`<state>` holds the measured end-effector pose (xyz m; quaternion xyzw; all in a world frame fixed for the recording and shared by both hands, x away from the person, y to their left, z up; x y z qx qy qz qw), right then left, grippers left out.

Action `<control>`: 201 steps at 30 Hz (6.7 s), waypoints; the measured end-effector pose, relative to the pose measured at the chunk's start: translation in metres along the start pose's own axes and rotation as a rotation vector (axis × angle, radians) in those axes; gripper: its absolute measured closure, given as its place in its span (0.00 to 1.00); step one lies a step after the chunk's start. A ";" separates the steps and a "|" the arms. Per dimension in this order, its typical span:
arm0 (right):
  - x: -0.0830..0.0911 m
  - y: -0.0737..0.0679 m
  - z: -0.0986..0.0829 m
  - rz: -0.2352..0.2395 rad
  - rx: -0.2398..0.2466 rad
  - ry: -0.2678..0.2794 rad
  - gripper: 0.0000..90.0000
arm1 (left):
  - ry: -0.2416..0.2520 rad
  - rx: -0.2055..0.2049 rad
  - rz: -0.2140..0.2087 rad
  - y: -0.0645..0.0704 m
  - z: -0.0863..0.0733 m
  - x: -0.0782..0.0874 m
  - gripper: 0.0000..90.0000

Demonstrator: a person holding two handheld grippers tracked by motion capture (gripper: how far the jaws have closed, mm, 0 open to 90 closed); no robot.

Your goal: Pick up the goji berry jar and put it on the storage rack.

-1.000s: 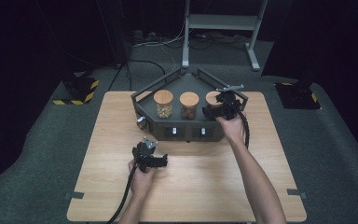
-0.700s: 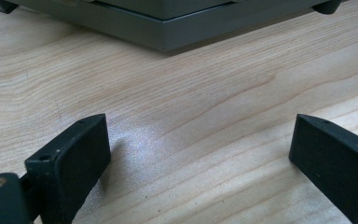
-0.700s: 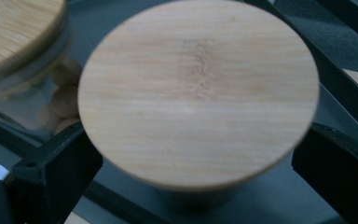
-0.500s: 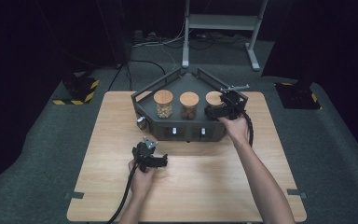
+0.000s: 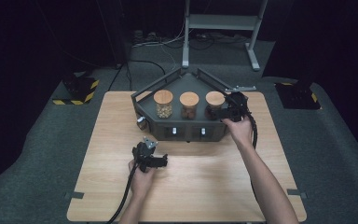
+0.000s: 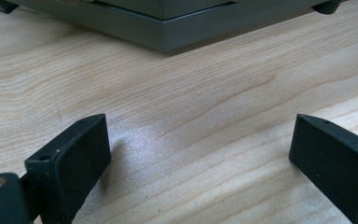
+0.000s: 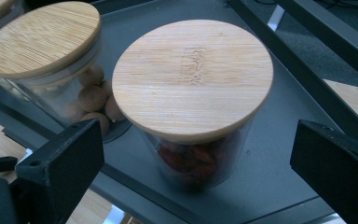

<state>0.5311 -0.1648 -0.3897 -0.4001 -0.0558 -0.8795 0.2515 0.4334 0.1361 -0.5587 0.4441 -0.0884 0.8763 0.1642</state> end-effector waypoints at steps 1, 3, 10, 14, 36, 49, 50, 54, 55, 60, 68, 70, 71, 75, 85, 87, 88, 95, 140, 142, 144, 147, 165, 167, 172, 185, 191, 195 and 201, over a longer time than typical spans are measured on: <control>0.001 0.001 -0.001 0.006 -0.002 0.007 0.03 | 0.000 0.000 0.000 0.000 0.000 0.000 0.06; 0.004 0.001 -0.002 0.017 0.000 0.015 0.03 | 0.000 0.000 0.000 0.000 0.000 0.000 0.06; 0.012 0.003 -0.008 0.039 0.004 0.034 0.04 | 0.000 0.000 0.000 0.000 0.000 0.000 0.06; 0.015 0.007 -0.012 0.047 0.001 0.039 0.04 | 0.000 0.000 0.000 0.000 0.000 0.000 0.06; 0.032 0.019 -0.026 0.045 -0.018 0.070 0.04 | 0.000 0.000 0.000 0.000 0.000 0.000 0.06; 0.039 0.021 -0.036 0.039 -0.006 0.090 0.05 | 0.000 0.000 0.000 0.000 0.000 0.000 0.06; 0.039 0.021 -0.036 0.039 -0.007 0.090 0.05 | 0.000 0.000 0.000 0.000 0.000 0.000 0.06; 0.041 0.022 -0.040 0.037 -0.002 0.090 0.05 | 0.000 0.000 -0.001 0.000 0.000 0.000 0.06; 0.041 0.022 -0.041 0.038 -0.004 0.090 0.05 | 0.000 0.000 -0.001 0.000 0.000 0.000 0.06; 0.043 0.026 -0.045 0.035 -0.015 0.090 0.05 | 0.000 0.000 -0.001 0.000 0.000 0.000 0.06; 0.046 0.031 -0.053 0.033 -0.014 0.101 0.05 | 0.000 0.001 -0.001 0.000 0.000 0.000 0.06; 0.046 0.032 -0.056 0.030 -0.015 0.105 0.05 | 0.000 0.001 -0.001 0.000 0.000 0.000 0.06; 0.046 0.033 -0.057 0.032 -0.016 0.104 0.05 | 0.000 0.001 -0.001 0.000 0.000 0.000 0.06; 0.046 0.034 -0.061 0.028 -0.019 0.106 0.05 | 0.000 0.001 -0.001 0.000 0.000 0.000 0.06; 0.044 0.035 -0.070 0.017 -0.015 0.110 0.06 | 0.000 0.000 -0.001 0.000 0.000 0.000 0.06; 0.043 0.035 -0.072 0.018 -0.016 0.107 0.06 | 0.000 0.001 -0.001 0.000 0.000 0.000 0.06; 0.042 0.035 -0.073 0.014 -0.011 0.107 0.06 | 0.000 0.001 -0.001 0.000 0.000 0.000 0.06; 0.036 0.034 -0.082 0.003 -0.009 0.098 0.06 | 0.000 -0.001 -0.002 0.000 0.000 0.000 0.06; -0.001 0.030 -0.126 0.025 -0.043 0.041 0.07 | 0.000 -0.001 -0.002 0.000 0.000 0.000 0.06; -0.003 0.030 -0.128 0.028 -0.046 0.035 0.07 | 0.000 -0.001 -0.002 0.000 0.000 0.000 0.06; -0.005 0.029 -0.129 0.026 -0.044 0.032 0.07 | 0.000 -0.001 -0.002 0.000 0.000 0.000 0.06; -0.007 0.028 -0.132 0.022 -0.042 0.022 0.07 | 0.000 -0.001 -0.002 0.000 0.000 0.000 0.06; -0.028 0.023 -0.152 -0.040 -0.007 -0.039 0.07 | 0.000 -0.001 -0.001 0.000 0.000 0.000 0.06; -0.030 0.022 -0.154 -0.041 -0.009 -0.043 0.07 | 0.000 -0.001 -0.001 0.000 0.000 0.000 0.06; -0.037 0.020 -0.159 -0.059 -0.002 -0.057 0.07 | 0.000 -0.002 -0.001 0.000 0.000 0.000 0.06; -0.055 0.015 -0.171 -0.100 0.011 -0.089 0.07 | 0.000 -0.001 -0.001 0.000 0.000 0.000 0.06; -0.064 0.015 -0.177 -0.124 0.033 -0.107 0.06 | 0.000 -0.002 -0.001 0.000 0.000 0.000 0.06; -0.065 0.016 -0.176 -0.116 0.045 -0.110 0.05 | 0.000 -0.001 -0.001 0.000 0.000 0.000 0.06; -0.065 0.016 -0.176 -0.115 0.046 -0.110 0.05 | -0.001 -0.004 -0.005 0.000 0.000 0.000 0.05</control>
Point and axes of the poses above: each handheld gripper's, and its own axes: x roughly backward along the jaws, z roughly out of its top, y roughly to its right, the point moved 2 cm from there along -x, roughly forward along the jaws, and after that the axes turned 10 degrees about -y, right-handed, at the moved point
